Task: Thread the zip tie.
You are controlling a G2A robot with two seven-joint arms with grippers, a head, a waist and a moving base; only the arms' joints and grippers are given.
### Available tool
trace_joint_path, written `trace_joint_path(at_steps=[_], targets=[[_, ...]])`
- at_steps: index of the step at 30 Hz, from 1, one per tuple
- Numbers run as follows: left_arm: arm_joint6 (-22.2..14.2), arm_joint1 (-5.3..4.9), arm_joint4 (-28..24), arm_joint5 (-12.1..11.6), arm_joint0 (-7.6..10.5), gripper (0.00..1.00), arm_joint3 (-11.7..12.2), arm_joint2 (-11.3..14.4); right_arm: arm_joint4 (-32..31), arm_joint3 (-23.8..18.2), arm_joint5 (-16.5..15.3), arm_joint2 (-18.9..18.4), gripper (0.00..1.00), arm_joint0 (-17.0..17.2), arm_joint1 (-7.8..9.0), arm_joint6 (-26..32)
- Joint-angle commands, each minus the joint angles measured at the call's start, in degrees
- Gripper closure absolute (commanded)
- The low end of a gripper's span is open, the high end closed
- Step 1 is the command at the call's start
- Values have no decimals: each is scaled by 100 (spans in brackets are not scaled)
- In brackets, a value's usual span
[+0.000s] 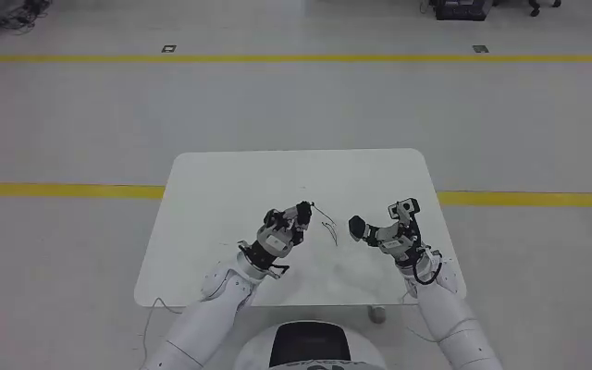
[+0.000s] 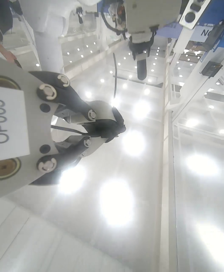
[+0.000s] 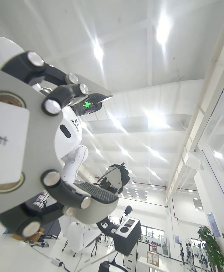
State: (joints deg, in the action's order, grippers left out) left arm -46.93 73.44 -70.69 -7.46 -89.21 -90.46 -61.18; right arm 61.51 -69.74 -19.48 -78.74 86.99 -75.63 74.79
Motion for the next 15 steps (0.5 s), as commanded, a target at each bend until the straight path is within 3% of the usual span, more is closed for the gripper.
trace_joint_path(at_steps=[1,4,6,15], targets=[[182,-21,-117,22,-143,100,-214,-109,0,0,0,0,0,0,0,0],[483,-42,-356,14,-357,100,-552,-280,0,0,0,0,0,0,0,0],[458,-59,-458,69,-490,100,-748,-343,0,0,0,0,0,0,0,0],[458,-59,-458,69,-490,100,-748,-343,0,0,0,0,0,0,0,0]])
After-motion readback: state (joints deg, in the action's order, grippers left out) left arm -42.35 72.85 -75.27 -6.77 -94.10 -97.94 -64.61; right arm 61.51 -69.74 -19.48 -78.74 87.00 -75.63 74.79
